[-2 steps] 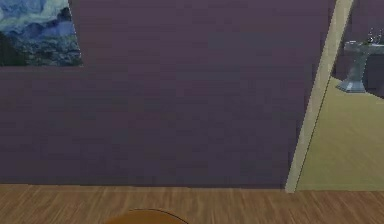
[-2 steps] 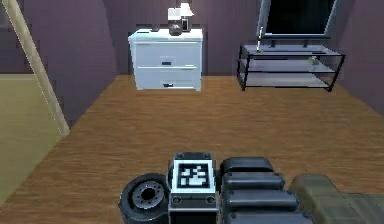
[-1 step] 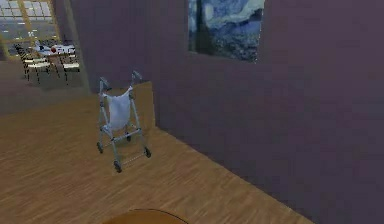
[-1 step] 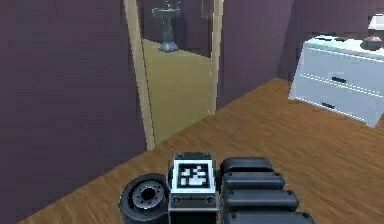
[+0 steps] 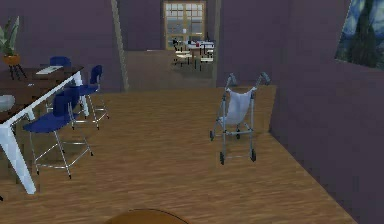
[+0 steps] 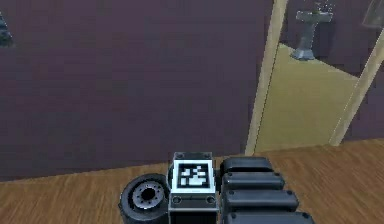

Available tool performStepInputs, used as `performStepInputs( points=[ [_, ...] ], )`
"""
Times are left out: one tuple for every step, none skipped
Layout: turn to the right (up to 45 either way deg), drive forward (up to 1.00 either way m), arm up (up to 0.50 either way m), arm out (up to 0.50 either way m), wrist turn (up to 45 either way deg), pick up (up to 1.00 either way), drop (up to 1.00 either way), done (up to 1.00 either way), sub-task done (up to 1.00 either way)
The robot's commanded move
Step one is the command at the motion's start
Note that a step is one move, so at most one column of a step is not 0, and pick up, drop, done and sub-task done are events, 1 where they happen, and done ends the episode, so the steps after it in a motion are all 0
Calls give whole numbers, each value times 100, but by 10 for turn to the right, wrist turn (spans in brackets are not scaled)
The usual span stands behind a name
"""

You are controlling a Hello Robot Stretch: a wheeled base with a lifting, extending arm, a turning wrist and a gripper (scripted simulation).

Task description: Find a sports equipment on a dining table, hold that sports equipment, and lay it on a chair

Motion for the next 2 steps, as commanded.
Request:
performStepInputs(
  points=[
    [0,15,0,0,0,0,0,0,0],
    [-450,0,0,0,0,0,0,0,0]
  ],
)
